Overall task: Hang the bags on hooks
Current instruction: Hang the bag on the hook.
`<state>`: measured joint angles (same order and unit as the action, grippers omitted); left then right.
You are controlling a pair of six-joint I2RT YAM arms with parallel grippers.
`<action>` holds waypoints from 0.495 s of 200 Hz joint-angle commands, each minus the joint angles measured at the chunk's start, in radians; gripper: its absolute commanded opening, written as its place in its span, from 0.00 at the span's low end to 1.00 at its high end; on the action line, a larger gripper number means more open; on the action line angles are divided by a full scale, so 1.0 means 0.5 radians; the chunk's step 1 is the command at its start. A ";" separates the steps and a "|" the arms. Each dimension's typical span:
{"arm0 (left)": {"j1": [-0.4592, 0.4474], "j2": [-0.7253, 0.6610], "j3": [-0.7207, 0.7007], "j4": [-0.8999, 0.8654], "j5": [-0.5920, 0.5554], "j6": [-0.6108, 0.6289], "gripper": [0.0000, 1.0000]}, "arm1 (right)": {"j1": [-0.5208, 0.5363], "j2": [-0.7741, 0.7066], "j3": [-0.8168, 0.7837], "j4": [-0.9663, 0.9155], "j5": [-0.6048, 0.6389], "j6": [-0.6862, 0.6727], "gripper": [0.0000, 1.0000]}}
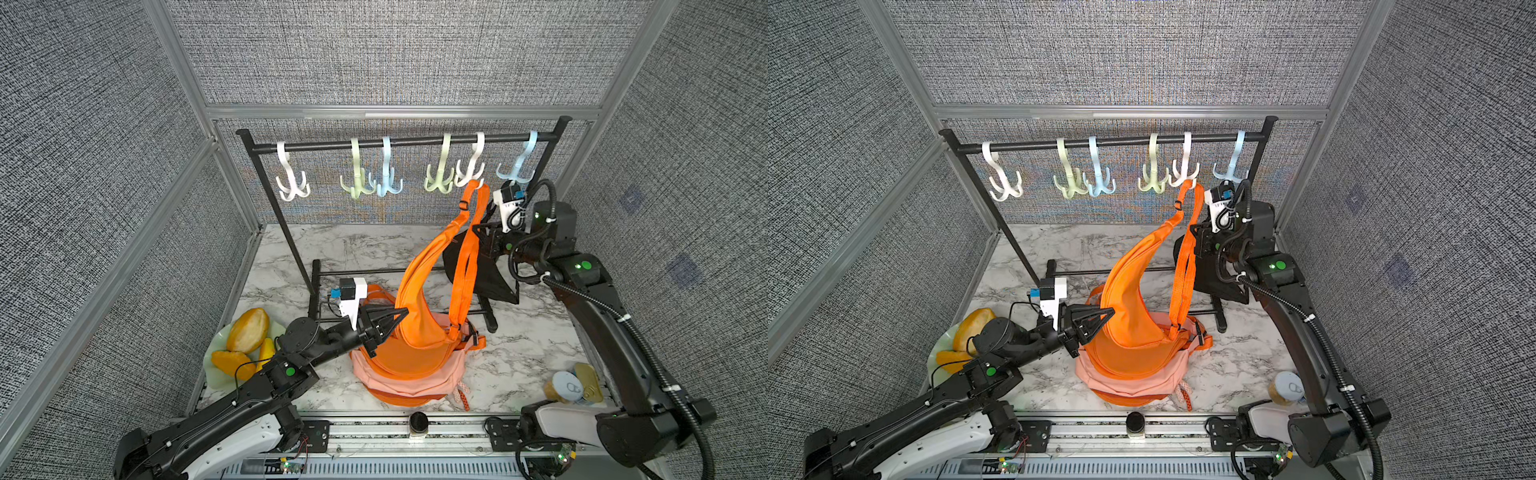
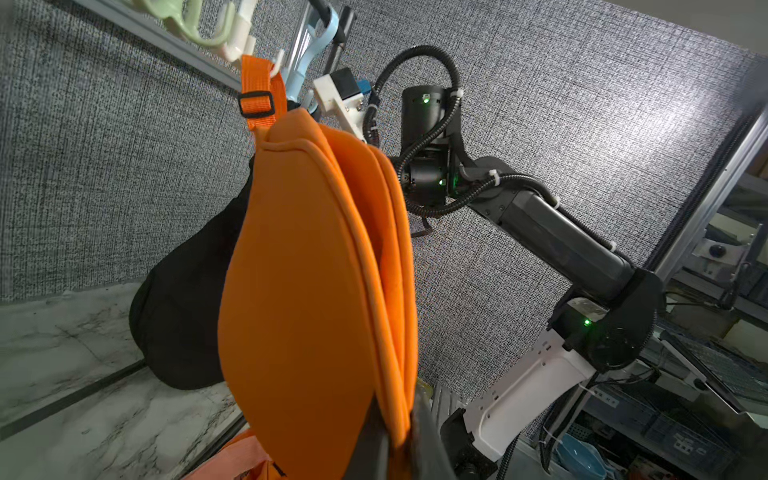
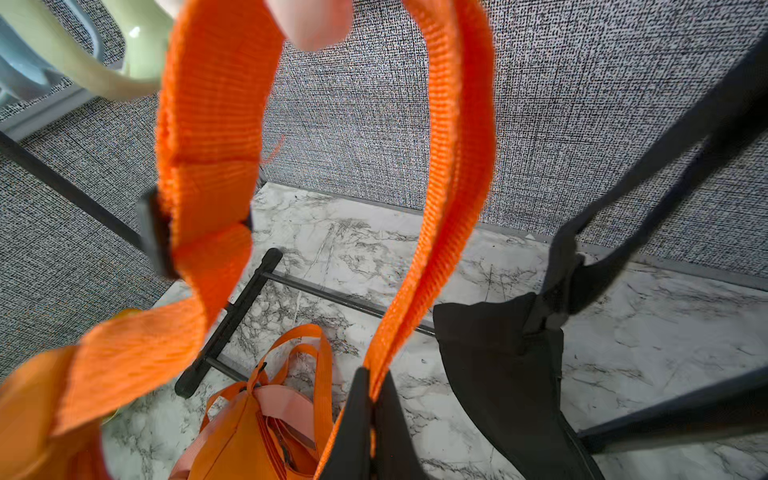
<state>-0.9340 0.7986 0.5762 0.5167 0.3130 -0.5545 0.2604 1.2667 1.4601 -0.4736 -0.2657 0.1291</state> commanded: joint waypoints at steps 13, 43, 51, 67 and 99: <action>0.000 0.106 -0.085 0.239 -0.071 -0.052 0.05 | -0.002 -0.091 -0.046 -0.023 0.158 -0.017 0.28; 0.000 0.269 -0.194 0.390 -0.216 -0.194 0.18 | 0.006 -0.266 -0.199 0.036 0.251 0.026 0.33; 0.001 0.323 -0.236 0.468 -0.245 -0.208 0.21 | 0.012 -0.326 -0.269 0.074 0.267 0.052 0.33; 0.000 0.414 -0.274 0.547 -0.299 -0.247 0.32 | 0.039 -0.438 -0.394 0.118 0.306 0.076 0.34; 0.007 0.524 -0.197 0.411 -0.377 -0.222 0.79 | 0.118 -0.631 -0.574 0.128 0.482 0.064 0.34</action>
<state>-0.9333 1.0382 0.4454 0.6998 0.1780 -0.6636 0.3008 1.0058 1.2167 -0.4438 -0.1097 0.1486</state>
